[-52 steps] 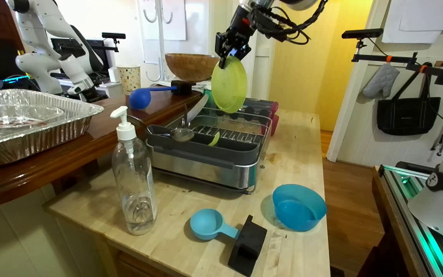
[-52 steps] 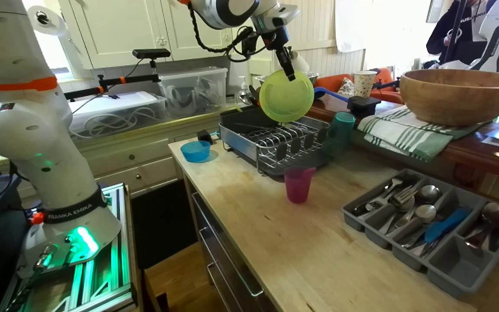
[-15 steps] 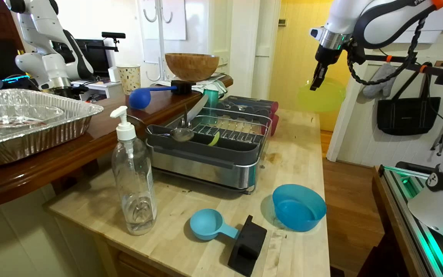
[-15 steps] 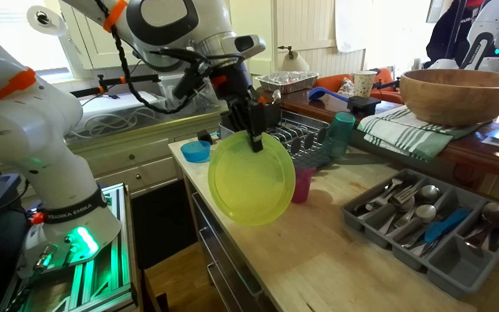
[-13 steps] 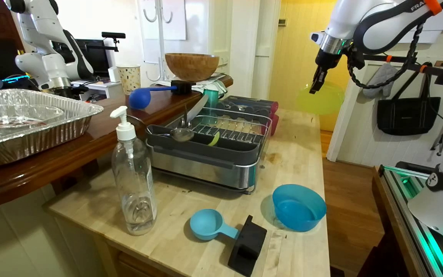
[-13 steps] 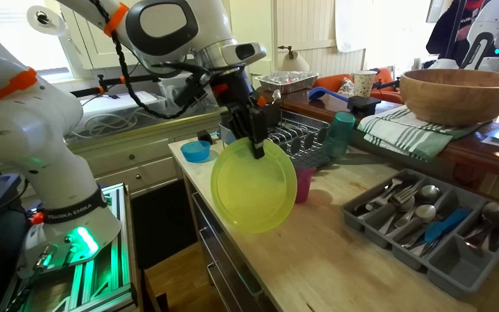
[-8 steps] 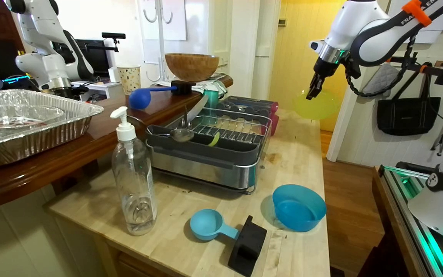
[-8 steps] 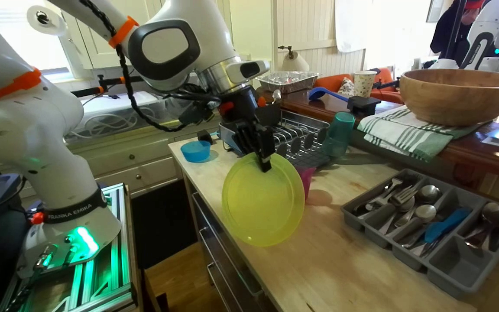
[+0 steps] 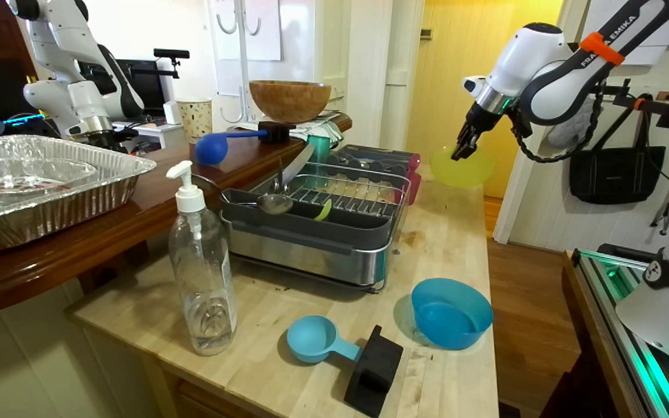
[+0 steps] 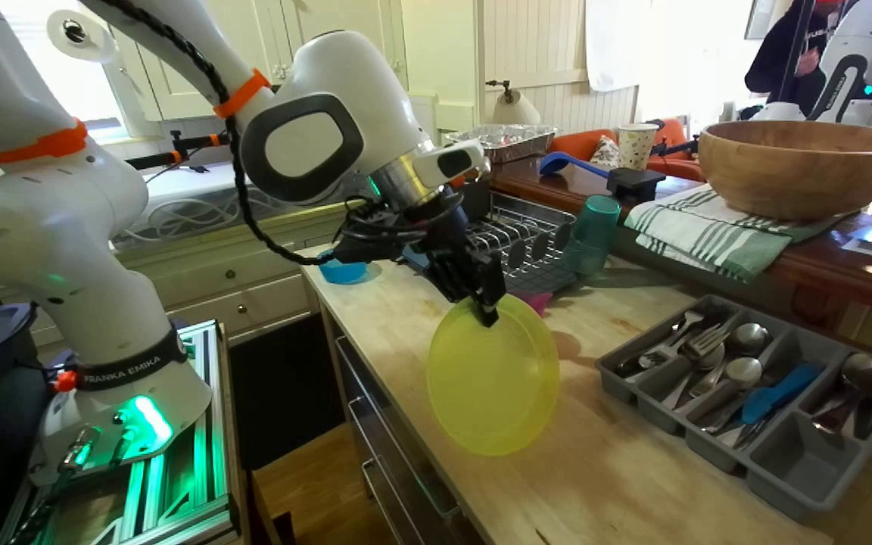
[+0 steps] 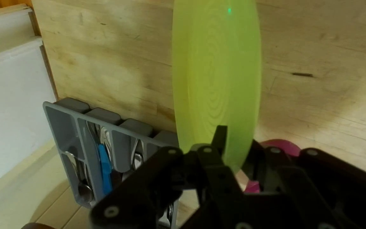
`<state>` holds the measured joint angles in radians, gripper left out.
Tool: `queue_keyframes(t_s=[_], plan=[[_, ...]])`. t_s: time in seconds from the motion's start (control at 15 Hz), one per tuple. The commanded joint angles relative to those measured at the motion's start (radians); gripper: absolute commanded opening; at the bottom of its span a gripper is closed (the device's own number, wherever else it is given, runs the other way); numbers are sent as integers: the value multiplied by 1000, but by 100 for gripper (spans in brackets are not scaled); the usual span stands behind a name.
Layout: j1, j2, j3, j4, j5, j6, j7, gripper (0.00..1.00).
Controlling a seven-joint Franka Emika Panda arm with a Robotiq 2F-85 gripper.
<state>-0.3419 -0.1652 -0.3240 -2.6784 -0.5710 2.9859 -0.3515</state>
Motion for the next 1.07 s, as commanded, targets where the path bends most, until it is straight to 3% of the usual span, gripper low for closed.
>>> queue_keyframes(t_s=[0.0, 0.53, 0.6, 0.67, 0.8, 1.0], plan=[[-19, 93, -13, 14, 4, 82, -55, 3], [-21, 182, -28, 65, -12, 126, -78, 3], [-21, 186, -27, 69, -12, 124, -77, 12], [-21, 190, -27, 75, -14, 123, -75, 35], [-19, 197, -25, 82, -11, 117, -75, 41], [-16, 209, -23, 81, -7, 114, -76, 65]])
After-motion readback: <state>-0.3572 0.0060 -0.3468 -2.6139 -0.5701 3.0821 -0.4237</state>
